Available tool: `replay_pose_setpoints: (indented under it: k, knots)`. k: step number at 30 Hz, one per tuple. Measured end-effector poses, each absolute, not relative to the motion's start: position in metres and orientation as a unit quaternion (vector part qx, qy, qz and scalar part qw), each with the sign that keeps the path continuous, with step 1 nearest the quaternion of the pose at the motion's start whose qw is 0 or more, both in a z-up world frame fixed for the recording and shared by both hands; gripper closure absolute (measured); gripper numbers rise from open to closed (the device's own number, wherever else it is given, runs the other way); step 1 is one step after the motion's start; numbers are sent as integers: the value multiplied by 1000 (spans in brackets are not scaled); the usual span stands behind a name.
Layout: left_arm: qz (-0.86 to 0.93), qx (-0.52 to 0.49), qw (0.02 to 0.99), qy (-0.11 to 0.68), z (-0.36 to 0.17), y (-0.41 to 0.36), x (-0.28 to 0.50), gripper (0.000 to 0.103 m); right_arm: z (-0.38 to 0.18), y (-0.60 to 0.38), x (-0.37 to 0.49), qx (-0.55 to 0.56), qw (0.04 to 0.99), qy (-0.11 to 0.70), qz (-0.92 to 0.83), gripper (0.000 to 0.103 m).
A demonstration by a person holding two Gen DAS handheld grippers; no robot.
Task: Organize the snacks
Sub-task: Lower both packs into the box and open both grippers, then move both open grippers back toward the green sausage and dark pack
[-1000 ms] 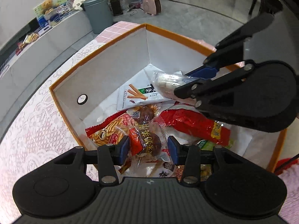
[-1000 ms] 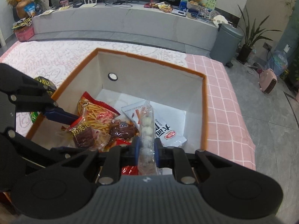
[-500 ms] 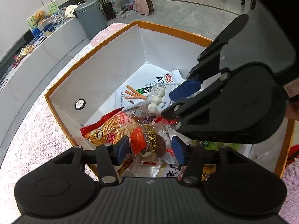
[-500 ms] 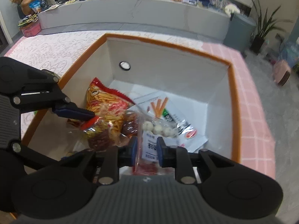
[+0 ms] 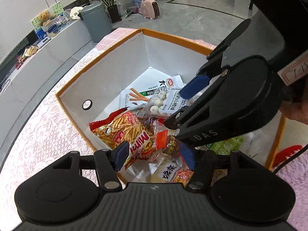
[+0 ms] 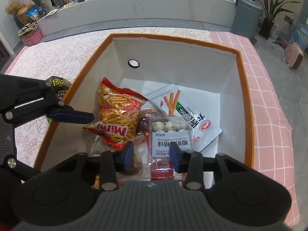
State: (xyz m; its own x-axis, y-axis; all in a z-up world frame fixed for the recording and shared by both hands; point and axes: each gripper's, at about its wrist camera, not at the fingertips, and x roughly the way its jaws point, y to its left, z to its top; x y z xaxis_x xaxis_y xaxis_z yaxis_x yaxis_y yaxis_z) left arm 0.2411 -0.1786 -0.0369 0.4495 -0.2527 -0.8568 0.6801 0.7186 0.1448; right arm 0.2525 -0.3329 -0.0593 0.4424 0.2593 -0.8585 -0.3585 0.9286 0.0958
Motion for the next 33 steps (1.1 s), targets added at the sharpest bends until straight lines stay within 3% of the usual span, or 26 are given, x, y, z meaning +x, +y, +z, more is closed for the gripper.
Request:
replay_pose_setpoints:
  k: [4,22,33]
  knots:
    - [-281,226,825,436,-24,-169,232,31,-44,-330,243,-53,856,482,178,42]
    - [-180,82,909,366,22,-82,183,30,-3,-303,164,-40,926,359,112,39]
    - [-108,6,930,352,11,0,156,31,-14,-237,116,-39,945,294,137,39]
